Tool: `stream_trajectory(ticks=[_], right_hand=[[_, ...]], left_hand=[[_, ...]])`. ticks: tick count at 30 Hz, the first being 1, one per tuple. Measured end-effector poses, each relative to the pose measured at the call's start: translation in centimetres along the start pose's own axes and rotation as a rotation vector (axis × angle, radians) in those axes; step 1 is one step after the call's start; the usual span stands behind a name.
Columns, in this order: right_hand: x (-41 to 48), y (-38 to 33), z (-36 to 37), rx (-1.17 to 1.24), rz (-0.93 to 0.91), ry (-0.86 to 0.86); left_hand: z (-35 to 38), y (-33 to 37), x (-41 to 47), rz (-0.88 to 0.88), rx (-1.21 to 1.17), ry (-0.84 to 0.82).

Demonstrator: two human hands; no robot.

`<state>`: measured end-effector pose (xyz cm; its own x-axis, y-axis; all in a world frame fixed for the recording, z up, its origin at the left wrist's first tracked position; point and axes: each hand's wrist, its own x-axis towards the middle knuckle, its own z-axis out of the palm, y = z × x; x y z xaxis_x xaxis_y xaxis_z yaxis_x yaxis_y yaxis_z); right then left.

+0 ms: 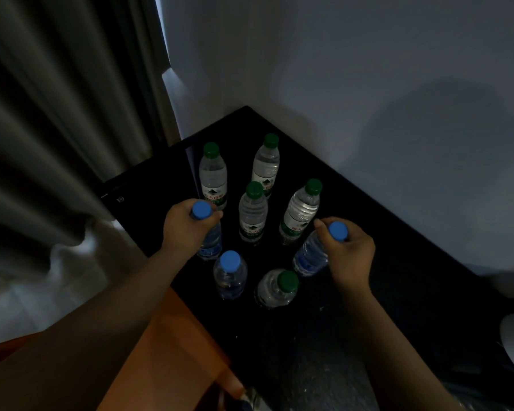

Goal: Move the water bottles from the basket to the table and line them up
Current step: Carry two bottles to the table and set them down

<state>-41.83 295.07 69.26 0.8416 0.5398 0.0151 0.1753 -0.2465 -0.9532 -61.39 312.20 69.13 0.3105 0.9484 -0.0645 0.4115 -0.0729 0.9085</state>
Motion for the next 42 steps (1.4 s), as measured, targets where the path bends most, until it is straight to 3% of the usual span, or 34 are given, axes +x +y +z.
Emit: stream_trajectory(ticks=[12,22,28,37,42], right_hand=[[0.7,2.0,2.7,0.102,0.04,-0.032],[1.3,1.6,2.1,-0.015,0.02,-0.122],[1.2,1.1,0.8,-0.126,0.014,-0.263],[-2.3,2.1,-2.6,-0.497,-0.111,-0.245],[-3.7,2.7,-3.6,-0.541,-0.046,-0.315]], left_hand=[[0.0,0.0,0.1,-0.018,-0.001,0.017],[0.1,-0.3,0.2,-0.007,0.018,0.014],[0.2,-0.5,0.4,-0.057,0.009,0.013],[-0.1,0.0,0.9,-0.096,0.167,-0.04],[-1.8,1.2,-0.4,0.007,0.258,-0.017]])
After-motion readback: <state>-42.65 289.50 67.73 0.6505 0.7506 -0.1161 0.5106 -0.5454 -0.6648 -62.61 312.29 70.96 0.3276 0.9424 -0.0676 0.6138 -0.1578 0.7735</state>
